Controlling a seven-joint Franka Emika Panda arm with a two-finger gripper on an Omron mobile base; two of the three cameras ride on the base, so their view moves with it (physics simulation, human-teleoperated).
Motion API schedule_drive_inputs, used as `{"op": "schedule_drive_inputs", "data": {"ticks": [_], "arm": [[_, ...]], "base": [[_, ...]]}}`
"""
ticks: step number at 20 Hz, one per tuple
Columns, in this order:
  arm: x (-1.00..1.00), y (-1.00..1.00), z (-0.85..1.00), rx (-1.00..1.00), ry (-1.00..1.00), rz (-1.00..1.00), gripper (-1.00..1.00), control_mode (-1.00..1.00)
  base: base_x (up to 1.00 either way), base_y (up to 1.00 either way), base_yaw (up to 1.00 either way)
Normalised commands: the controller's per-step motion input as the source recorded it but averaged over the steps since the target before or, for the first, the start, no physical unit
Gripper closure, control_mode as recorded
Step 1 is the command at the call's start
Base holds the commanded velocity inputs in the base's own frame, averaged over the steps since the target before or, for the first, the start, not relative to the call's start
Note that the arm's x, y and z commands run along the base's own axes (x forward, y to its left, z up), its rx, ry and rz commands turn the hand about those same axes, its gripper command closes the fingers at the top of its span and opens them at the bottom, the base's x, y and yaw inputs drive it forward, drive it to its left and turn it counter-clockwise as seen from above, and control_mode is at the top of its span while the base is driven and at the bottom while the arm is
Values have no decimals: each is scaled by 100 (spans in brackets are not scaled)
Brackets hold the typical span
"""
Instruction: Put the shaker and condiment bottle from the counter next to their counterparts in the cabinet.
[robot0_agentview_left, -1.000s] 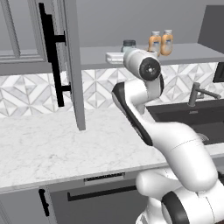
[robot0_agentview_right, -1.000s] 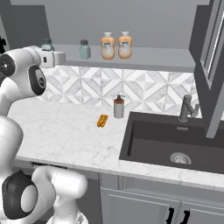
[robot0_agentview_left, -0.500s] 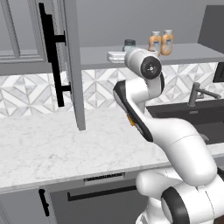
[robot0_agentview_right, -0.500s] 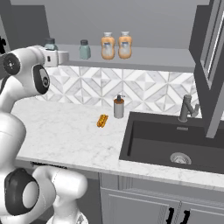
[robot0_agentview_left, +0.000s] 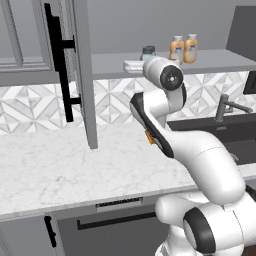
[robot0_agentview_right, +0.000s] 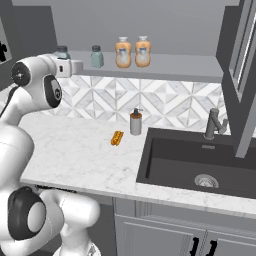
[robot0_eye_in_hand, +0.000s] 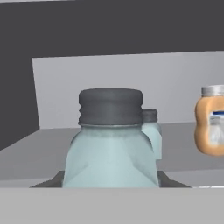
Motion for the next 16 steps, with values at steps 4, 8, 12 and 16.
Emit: {"op": "schedule_drive_inputs", "data": {"ticks": [4,8,12,16], "arm": [[14,-4,-9,0,0,0,100,-100],[5,-5,-2,0,0,0,100,-100],[7,-8,-1,0,0,0,100,-100],[13,-6,-9,0,0,0,100,-100]], "base": [[0,0,0],[0,0,0],[0,0,0],[0,0,0]]}}
